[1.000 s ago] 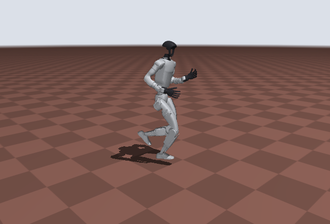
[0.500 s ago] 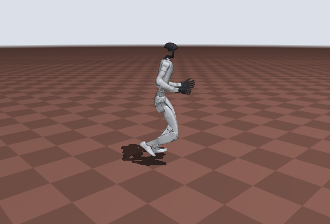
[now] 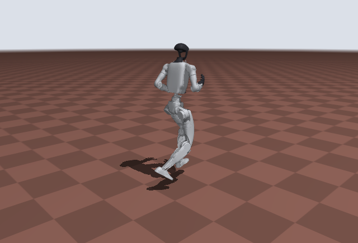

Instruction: Run

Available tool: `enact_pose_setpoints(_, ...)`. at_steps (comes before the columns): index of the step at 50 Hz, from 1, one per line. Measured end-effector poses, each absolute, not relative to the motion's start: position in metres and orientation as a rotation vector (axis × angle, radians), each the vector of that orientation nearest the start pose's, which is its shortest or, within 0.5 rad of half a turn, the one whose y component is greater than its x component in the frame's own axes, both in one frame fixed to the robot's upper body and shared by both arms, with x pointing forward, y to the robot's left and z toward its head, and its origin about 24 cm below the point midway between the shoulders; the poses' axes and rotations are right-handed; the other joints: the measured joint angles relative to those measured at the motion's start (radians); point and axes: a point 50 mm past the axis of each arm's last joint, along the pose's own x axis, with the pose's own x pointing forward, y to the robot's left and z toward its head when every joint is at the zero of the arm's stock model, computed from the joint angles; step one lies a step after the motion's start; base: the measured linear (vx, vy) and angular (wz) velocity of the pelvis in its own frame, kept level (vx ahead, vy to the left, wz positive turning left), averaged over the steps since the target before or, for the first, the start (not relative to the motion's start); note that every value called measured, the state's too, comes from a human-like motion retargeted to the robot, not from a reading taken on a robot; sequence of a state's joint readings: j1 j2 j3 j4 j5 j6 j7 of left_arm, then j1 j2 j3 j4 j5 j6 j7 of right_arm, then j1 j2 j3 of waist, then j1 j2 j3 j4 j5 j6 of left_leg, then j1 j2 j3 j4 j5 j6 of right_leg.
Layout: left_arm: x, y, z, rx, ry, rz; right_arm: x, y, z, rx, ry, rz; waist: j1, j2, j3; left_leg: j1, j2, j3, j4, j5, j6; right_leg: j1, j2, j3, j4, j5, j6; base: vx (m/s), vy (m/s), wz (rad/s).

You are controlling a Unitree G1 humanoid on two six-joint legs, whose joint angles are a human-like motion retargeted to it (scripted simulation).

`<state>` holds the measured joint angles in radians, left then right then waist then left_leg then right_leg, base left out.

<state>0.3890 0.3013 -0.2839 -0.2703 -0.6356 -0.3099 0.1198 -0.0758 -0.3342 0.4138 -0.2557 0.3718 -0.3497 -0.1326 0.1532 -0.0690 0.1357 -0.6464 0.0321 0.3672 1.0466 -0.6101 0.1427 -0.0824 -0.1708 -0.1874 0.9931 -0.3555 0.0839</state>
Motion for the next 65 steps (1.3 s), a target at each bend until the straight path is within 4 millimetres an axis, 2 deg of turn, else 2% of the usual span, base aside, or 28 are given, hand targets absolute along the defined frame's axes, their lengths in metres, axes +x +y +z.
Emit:
enact_pose_setpoints(3, 0.166, 0.158, 0.033, -0.472, -0.001, -0.021, 0.224, -0.101, 0.132, 0.193, -0.516, 0.434, -0.04, -0.013, -0.01, 0.064, -0.093, 0.007, -0.168, 0.006, 0.024, 0.013, -0.069, -0.009, 0.161, 0.095, -0.002, 1.15, 0.13, 2.01)
enact_pose_setpoints(5, 0.168, 0.156, 0.033, -0.464, 0.003, -0.029, 0.221, -0.101, 0.128, 0.179, -0.501, 0.449, -0.069, -0.02, -0.011, 0.077, -0.131, -0.005, -0.098, -0.057, 0.095, -0.019, -0.122, 0.0, 0.332, 0.075, -0.037, 1.17, 0.05, 1.68)
enact_pose_setpoints(6, 0.173, 0.156, 0.035, -0.436, -0.015, -0.032, 0.22, -0.103, 0.122, 0.162, -0.473, 0.436, -0.084, -0.026, -0.005, 0.083, -0.134, -0.022, -0.03, -0.115, 0.109, -0.056, -0.149, 0.011, 0.426, 0.039, -0.067, 1.18, -0.05, 1.51)
enact_pose_setpoints(8, 0.186, 0.154, 0.043, -0.377, -0.069, -0.036, 0.219, -0.108, 0.1, 0.126, -0.378, 0.386, -0.117, -0.03, 0.012, 0.102, -0.137, -0.068, 0.092, -0.23, 0.119, -0.155, -0.182, 0.036, 0.586, -0.05, -0.134, 1.17, -0.09, 1.6)
enact_pose_setpoints(11, 0.217, 0.141, 0.07, -0.353, -0.206, -0.057, 0.209, -0.127, 0.051, 0.067, -0.165, 0.288, -0.196, -0.02, -0.004, 0.138, -0.215, -0.172, 0.089, -0.263, 0.119, -0.414, -0.201, 0.079, 0.665, -0.179, -0.197, 1.14, 0.03, 2.18)
enact_pose_setpoints(13, 0.227, 0.134, 0.092, -0.391, -0.303, -0.087, 0.19, -0.147, 0.021, 0.052, -0.021, 0.233, -0.234, 0.028, -0.025, 0.224, -0.251, -0.245, 0.048, -0.259, 0.119, -0.538, -0.141, 0.085, 0.57, -0.233, -0.199, 1.26, 0.13, 1.85)
enact_pose_setpoints(14, 0.229, 0.131, 0.101, -0.413, -0.342, -0.108, 0.179, -0.157, 0.009, 0.053, 0.044, 0.205, -0.248, 0.061, -0.03, 0.283, -0.241, -0.276, 0.025, -0.216, 0.094, -0.565, -0.088, 0.077, 0.475, -0.239, -0.191, 1.29, 0.09, 1.57)
enact_pose_setpoints(15, 0.229, 0.129, 0.108, -0.434, -0.377, -0.13, 0.168, -0.166, -0.001, 0.055, 0.104, 0.175, -0.26, 0.094, -0.032, 0.347, -0.221, -0.303, -0.002, -0.152, 0.055, -0.582, -0.029, 0.066, 0.365, -0.236, -0.18, 1.26, 0.02, 1.64)
enact_pose_setpoints(18, 0.223, 0.123, 0.112, -0.469, -0.396, -0.201, 0.144, -0.182, -0.021, 0.089, 0.239, 0.095, -0.292, 0.156, -0.057, 0.433, -0.119, -0.329, 0.012, 0.113, -0.075, -0.568, 0.14, 0.067, -0.028, -0.161, -0.111, 1.2, -0.04, 1.54)
enact_pose_setpoints(20, 0.22, 0.119, 0.11, -0.458, -0.384, -0.246, 0.138, -0.186, -0.025, 0.115, 0.271, 0.068, -0.285, 0.188, -0.065, 0.428, -0.041, -0.32, 0.132, 0.213, -0.109, -0.538, 0.228, 0.083, -0.218, -0.12, -0.078, 1.15, -0.03, 1.26)
enact_pose_setpoints(22, 0.218, 0.118, 0.104, -0.434, -0.351, -0.262, 0.143, -0.186, -0.02, 0.116, 0.248, 0.07, -0.269, 0.19, -0.07, 0.399, 0.021, -0.283, 0.313, 0.205, -0.077, -0.541, 0.247, 0.106, -0.172, -0.148, -0.088, 1.14, -0.03, 1.39)
enact_pose_setpoints(25, 0.217, 0.123, 0.089, -0.365, -0.28, -0.228, 0.167, -0.183, -0.003, 0.058, 0.156, 0.107, -0.23, 0.184, -0.051, 0.312, 0.121, -0.242, 0.604, 0.085, -0.002, -0.524, 0.227, 0.104, 0.052, -0.3, -0.158, 1.12, -0.04, 1.51)
enact_pose_setpoints(28, 0.215, 0.132, 0.07, -0.317, -0.188, -0.149, 0.205, -0.17, 0.018, 0.0, 0.029, 0.153, -0.172, 0.157, -0.025, 0.135, 0.161, -0.197, 0.729, -0.038, 0.065, -0.449, 0.168, 0.086, 0.178, -0.446, -0.189, 1.09, -0.03, 1.62)
enact_pose_setpoints(30, 0.208, 0.14, 0.06, -0.318, -0.138, -0.132, 0.224, -0.156, 0.033, 0.019, -0.045, 0.193, -0.132, 0.125, -0.027, 0.02, 0.145, -0.152, 0.668, -0.067, 0.083, -0.36, 0.12, 0.071, 0.157, -0.438, -0.164, 1.09, 0.01, 1.58)
enact_pose_setpoints(33, 0.191, 0.151, 0.049, -0.319, -0.073, -0.151, 0.229, -0.143, 0.041, 0.078, -0.083, 0.24, -0.075, 0.08, -0.049, -0.038, 0.103, -0.061, 0.395, -0.067, 0.06, -0.206, 0.078, 0.061, 0.068, -0.256, -0.068, 1.1, 0.06, 1.51)
enact_pose_setpoints(35, 0.181, 0.158, 0.042, -0.302, -0.037, -0.159, 0.226, -0.14, 0.042, 0.098, -0.087, 0.264, -0.058, 0.058, -0.066, -0.032, 0.061, -0.004, 0.165, -0.042, 0.025, -0.134, 0.038, 0.039, 0.054, -0.103, -0.007, 1.07, 0.06, 1.69)
enact_pose_setpoints(38, 0.172, 0.168, 0.035, -0.277, 0.0, -0.141, 0.22, -0.142, 0.04, 0.095, -0.079, 0.291, -0.08, 0.04, -0.083, 0.008, -0.028, 0.034, -0.123, 0.002, -0.003, -0.113, -0.047, -0.009, 0.184, 0.003, 0.011, 1.03, 0.02, 1.82)
enact_pose_setpoints(41, 0.172, 0.173, 0.035, -0.219, -0.005, -0.122, 0.214, -0.146, 0.033, 0.086, -0.048, 0.28, -0.113, 0.038, -0.088, 0.011, -0.053, 0.023, -0.079, -0.055, 0.051, -0.166, -0.122, -0.034, 0.408, -0.063, -0.049, 1.01, -0.07, 1.51)
enact_pose_setpoints(44, 0.185, 0.174, 0.039, -0.124, -0.054, -0.095, 0.207, -0.151, 0.012, 0.062, 0.044, 0.216, -0.159, 0.028, -0.071, 0.012, -0.067, -0.023, 0.087, -0.184, 0.115, -0.3, -0.163, -0.01, 0.571, -0.184, -0.112, 0.98, -0.15, 1.44)
enact_pose_setpoints(47, 0.208, 0.165, 0.049, -0.081, -0.131, -0.079, 0.194, -0.158, -0.023, 0.031, 0.192, 0.137, -0.215, 0.028, -0.067, 0.03, -0.088, -0.094, 0.157, -0.263, 0.117, -0.506, -0.145, 0.018, 0.544, -0.277, -0.135, 0.94, -0.19, 1.5)
enact_pose_setpoints(49, 0.22, 0.155, 0.059, -0.093, -0.193, -0.099, 0.179, -0.165, -0.044, 0.028, 0.295, 0.1, -0.247, 0.047, -0.072, 0.071, -0.095, -0.13, 0.152, -0.262, 0.093, -0.623, -0.103, 0.027, 0.407, -0.281, -0.108, 0.96, -0.16, 1.41)
enact_pose_setpoints(51, 0.227, 0.146, 0.069, -0.112, -0.249, -0.136, 0.161, -0.173, -0.062, 0.044, 0.395, 0.07, -0.253, 0.081, -0.07, 0.124, -0.073, -0.175, 0.156, -0.249, 0.044, -0.686, -0.015, 0.034, 0.211, -0.247, -0.066, 1.0, -0.18, 0.87)
enact_pose_setpoints(53, 0.23, 0.139, 0.076, -0.139, -0.285, -0.172, 0.144, -0.18, -0.073, 0.065, 0.472, 0.046, -0.244, 0.114, -0.072, 0.167, -0.052, -0.22, 0.166, -0.238, 0.009, -0.717, 0.067, 0.046, 0.036, -0.214, -0.032, 1.0, -0.16, 0.68)
enact_pose_setpoints(55, 0.23, 0.134, 0.079, -0.179, -0.294, -0.189, 0.133, -0.185, -0.079, 0.074, 0.515, 0.029, -0.24, 0.127, -0.082, 0.2, -0.037, -0.242, 0.201, -0.247, 0.001, -0.736, 0.091, 0.055, 0.017, -0.217, -0.033, 1.02, -0.13, 0.98)
enact_pose_setpoints(56, 0.228, 0.134, 0.076, -0.205, -0.275, -0.181, 0.129, -0.187, -0.08, 0.064, 0.525, 0.024, -0.236, 0.128, -0.09, 0.211, -0.022, -0.24, 0.232, -0.251, 0.001, -0.738, 0.084, 0.05, 0.081, -0.237, -0.054, 1.04, -0.13, 1.11)
enact_pose_setpoints(58, 0.223, 0.133, 0.067, -0.267, -0.219, -0.167, 0.126, -0.192, -0.079, 0.044, 0.529, 0.021, -0.232, 0.134, -0.094, 0.246, 0.003, -0.237, 0.273, -0.215, -0.001, -0.694, 0.066, 0.029, 0.177, -0.271, -0.091, 1.07, -0.12, 1.1)
enact_pose_setpoints(61, 0.213, 0.132, 0.06, -0.332, -0.166, -0.184, 0.122, -0.195, -0.073, 0.054, 0.508, 0.029, -0.237, 0.135, -0.103, 0.288, 0.029, -0.22, 0.237, -0.054, -0.016, -0.586, 0.055, 0.009, 0.172, -0.18, -0.089, 1.07, -0.11, 1.05)
enact_pose_setpoints(65, 0.21, 0.13, 0.078, -0.358, -0.243, -0.262, 0.109, -0.201, -0.066, 0.08, 0.501, 0.016, -0.257, 0.151, -0.114, 0.319, 0.087, -0.18, 0.19, 0.113, -0.054, -0.531, 0.091, 0.005, -0.007, -0.038, -0.049, 1.05, -0.11, 0.95)
